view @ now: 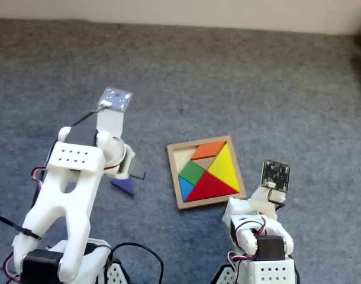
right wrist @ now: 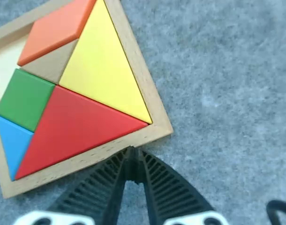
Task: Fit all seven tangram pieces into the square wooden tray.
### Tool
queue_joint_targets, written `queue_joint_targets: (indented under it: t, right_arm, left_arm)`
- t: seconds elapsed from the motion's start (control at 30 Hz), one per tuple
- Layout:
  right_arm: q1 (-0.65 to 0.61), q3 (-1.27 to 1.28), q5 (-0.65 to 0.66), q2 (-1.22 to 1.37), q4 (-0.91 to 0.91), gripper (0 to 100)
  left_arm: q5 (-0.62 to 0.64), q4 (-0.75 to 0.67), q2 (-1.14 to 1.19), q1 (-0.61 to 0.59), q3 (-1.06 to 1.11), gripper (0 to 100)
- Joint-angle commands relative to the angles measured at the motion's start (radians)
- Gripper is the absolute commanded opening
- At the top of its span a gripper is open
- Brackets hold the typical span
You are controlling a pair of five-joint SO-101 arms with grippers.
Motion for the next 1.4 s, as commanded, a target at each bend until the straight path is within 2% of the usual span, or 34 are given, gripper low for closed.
queue_joint_targets:
  t: [0.0, 0.3, 0.47, 0.63, 0.83, 0.97, 1.13, 1.37]
  right_arm:
    - [0.013, 0.128, 0.005, -0.018, 0.005, 0.6]
    - [0.013, 0.128, 0.005, -0.018, 0.005, 0.6]
    - [0.013, 0.128, 0.005, -0.018, 0.005, 0.6]
    - [0.013, 0.128, 0.005, -0.018, 0.005, 0.6]
    - [0.013, 0.128, 0.005, -0.018, 0.005, 0.6]
    - [0.013, 0.128, 0.005, -0.018, 0.005, 0.6]
    - [0.013, 0.128, 0.005, -0.018, 0.005, 0.6]
    - [0.013, 0.128, 0.005, -0.018, 0.005, 0.6]
  left_arm:
    - [-0.008, -0.002, -0.035, -0.038, 0.022, 32]
    - [-0.006, -0.232, -0.031, -0.064, 0.237, 32]
    - [-0.006, -0.325, 0.073, -0.064, 0.249, 32]
    - [0.0, -0.261, 0.248, -0.064, 0.094, 32]
    - [0.063, -0.19, 0.39, -0.064, -0.035, 32]
    - [0.064, -0.176, 0.412, -0.064, -0.05, 31]
    - [0.064, -0.178, 0.412, -0.056, -0.044, 22]
    - [0.064, -0.178, 0.412, -0.056, -0.042, 21]
